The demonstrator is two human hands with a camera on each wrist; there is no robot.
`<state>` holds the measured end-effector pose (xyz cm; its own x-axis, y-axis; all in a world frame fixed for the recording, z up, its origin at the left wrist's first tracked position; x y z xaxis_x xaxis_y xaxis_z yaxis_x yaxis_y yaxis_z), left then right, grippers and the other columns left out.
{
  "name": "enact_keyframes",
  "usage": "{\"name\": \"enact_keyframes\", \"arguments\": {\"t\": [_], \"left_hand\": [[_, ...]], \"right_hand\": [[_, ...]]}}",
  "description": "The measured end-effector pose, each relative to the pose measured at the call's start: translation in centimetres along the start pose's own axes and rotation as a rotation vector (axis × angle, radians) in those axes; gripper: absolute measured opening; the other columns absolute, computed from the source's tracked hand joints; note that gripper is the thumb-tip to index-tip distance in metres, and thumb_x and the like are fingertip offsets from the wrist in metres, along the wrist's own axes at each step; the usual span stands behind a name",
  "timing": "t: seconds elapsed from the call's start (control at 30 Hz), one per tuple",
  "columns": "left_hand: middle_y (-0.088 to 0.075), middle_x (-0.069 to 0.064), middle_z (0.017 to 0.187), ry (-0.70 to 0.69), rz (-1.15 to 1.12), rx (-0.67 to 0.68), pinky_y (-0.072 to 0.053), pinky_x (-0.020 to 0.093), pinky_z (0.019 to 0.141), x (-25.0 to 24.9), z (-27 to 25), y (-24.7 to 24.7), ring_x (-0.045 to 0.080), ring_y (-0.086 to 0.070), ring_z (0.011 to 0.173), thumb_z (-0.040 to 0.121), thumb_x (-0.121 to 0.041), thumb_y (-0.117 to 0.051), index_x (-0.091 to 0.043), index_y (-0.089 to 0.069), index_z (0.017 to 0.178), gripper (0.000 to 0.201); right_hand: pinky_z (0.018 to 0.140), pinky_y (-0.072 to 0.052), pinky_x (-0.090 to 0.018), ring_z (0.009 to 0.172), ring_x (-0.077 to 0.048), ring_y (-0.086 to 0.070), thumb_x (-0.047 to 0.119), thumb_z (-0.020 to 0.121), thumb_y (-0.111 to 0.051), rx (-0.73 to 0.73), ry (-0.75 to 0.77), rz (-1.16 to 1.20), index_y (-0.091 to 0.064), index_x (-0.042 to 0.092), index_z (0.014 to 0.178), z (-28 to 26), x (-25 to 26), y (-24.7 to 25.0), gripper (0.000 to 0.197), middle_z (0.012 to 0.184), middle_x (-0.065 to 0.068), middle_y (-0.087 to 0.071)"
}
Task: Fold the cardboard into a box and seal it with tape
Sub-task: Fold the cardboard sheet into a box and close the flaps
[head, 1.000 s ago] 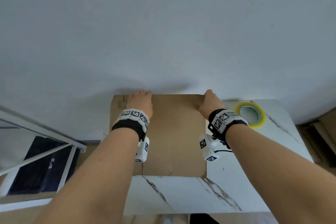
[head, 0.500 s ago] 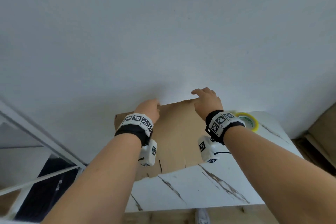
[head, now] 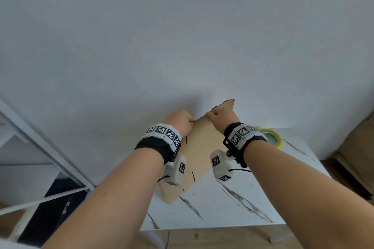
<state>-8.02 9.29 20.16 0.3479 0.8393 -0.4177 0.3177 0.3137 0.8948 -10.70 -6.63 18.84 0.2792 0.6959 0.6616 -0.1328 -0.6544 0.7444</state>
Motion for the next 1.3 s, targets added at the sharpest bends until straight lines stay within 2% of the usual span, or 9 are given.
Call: {"name": "enact_keyframes", "arguments": {"t": [0.13,0.23,0.43,0.57,0.67,0.83,1.0,1.13,1.3], "left_hand": [[-0.069,0.004,0.116,0.004,-0.024,0.112,-0.049,0.029,0.087,-1.2,-0.8,1.0,0.025,-0.063,0.106,0.095,-0.018,-0.05,-0.017,-0.069,0.118,0.03],[-0.068,0.003,0.115,0.046,-0.139,0.203,-0.056,0.033,0.085,-1.5,-1.2,1.1,0.028,-0.067,0.099,0.095,-0.023,-0.052,-0.021,-0.067,0.122,0.03],[-0.069,-0.003,0.107,0.107,-0.237,0.282,-0.058,0.034,0.085,-1.4,-1.7,0.4,0.023,-0.07,0.094,0.092,-0.033,-0.057,-0.025,-0.068,0.117,0.029],[-0.072,-0.001,0.102,0.153,-0.253,0.33,-0.059,0.037,0.084,-1.0,-1.7,0.0,0.023,-0.073,0.087,0.087,-0.045,-0.061,-0.021,-0.072,0.104,0.031],[-0.073,0.003,0.1,0.173,-0.26,0.346,-0.058,0.04,0.086,-1.0,-1.8,-0.1,0.025,-0.073,0.086,0.085,-0.05,-0.062,-0.019,-0.072,0.103,0.038],[-0.072,0.002,0.107,0.236,-0.19,0.386,-0.055,0.042,0.091,-1.0,-2.0,-0.5,0.024,-0.073,0.09,0.068,-0.071,-0.06,-0.021,-0.068,0.112,0.067],[-0.073,0.003,0.105,0.261,-0.144,0.381,-0.054,0.041,0.093,-1.4,-2.3,-0.3,0.024,-0.071,0.093,0.075,-0.07,-0.056,-0.019,-0.069,0.11,0.063],[-0.07,0.003,0.11,0.27,-0.182,0.346,-0.055,0.039,0.092,-1.6,-2.8,0.3,0.023,-0.069,0.096,0.09,-0.053,-0.053,-0.013,-0.068,0.112,0.048],[-0.068,0.01,0.101,0.203,-0.117,0.204,-0.06,0.038,0.078,-3.1,-2.5,1.1,0.029,-0.071,0.086,0.093,-0.027,-0.057,-0.016,-0.057,0.116,0.025]], "right_hand": [[0.055,-0.032,-0.026,0.066,-0.018,-0.048,0.035,0.1,-0.045,0.087,-0.031,-0.003,-0.055,0.013,0.081,0.0,-0.4,0.4,0.03,0.068,0.002,-0.048],[0.054,-0.035,-0.024,0.073,-0.02,-0.052,0.034,0.099,-0.046,0.114,-0.032,0.025,-0.06,0.013,0.086,-0.3,-0.8,0.5,0.029,0.081,-0.002,-0.059],[0.053,-0.032,-0.027,0.064,-0.018,-0.046,0.022,0.09,-0.047,0.131,-0.139,0.093,-0.057,0.006,0.094,-0.3,-1.2,0.5,0.019,0.09,-0.008,-0.06],[0.047,-0.027,-0.023,0.052,-0.016,-0.037,0.021,0.085,-0.05,0.111,-0.207,0.118,-0.048,0.013,0.101,-0.5,-1.4,1.3,0.019,0.074,-0.004,-0.046],[0.049,-0.026,-0.025,0.058,-0.017,-0.04,0.025,0.085,-0.048,0.164,-0.228,0.063,-0.055,0.006,0.112,-0.4,-1.8,1.1,0.034,0.084,-0.006,-0.052],[0.053,-0.037,-0.022,0.084,-0.024,-0.052,0.042,0.063,-0.048,0.131,-0.194,0.025,-0.054,0.005,0.132,1.0,-3.5,0.6,0.078,0.113,-0.012,-0.064],[0.056,-0.038,-0.022,0.086,-0.024,-0.051,0.035,0.073,-0.051,0.146,-0.162,0.017,-0.053,0.002,0.131,-0.2,-3.1,1.2,0.067,0.105,-0.008,-0.058],[0.053,-0.037,-0.023,0.079,-0.022,-0.054,0.049,0.069,-0.052,0.09,-0.152,0.036,-0.061,0.006,0.122,-0.8,-3.5,1.7,0.069,0.098,-0.006,-0.064],[0.061,-0.038,-0.028,0.077,-0.022,-0.056,0.033,0.083,-0.054,0.059,-0.113,-0.087,-0.048,0.017,0.083,-2.7,-2.6,2.9,0.018,0.087,-0.003,-0.056]]}}
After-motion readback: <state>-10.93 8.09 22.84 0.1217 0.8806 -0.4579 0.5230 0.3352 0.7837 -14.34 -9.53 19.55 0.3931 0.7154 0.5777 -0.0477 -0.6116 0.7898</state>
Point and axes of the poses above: each hand's wrist, its own z-axis towards the middle knuckle, its own y-axis out of the back of the hand, x = y × z, the point moved 3 cm from there along z, towards the middle knuckle
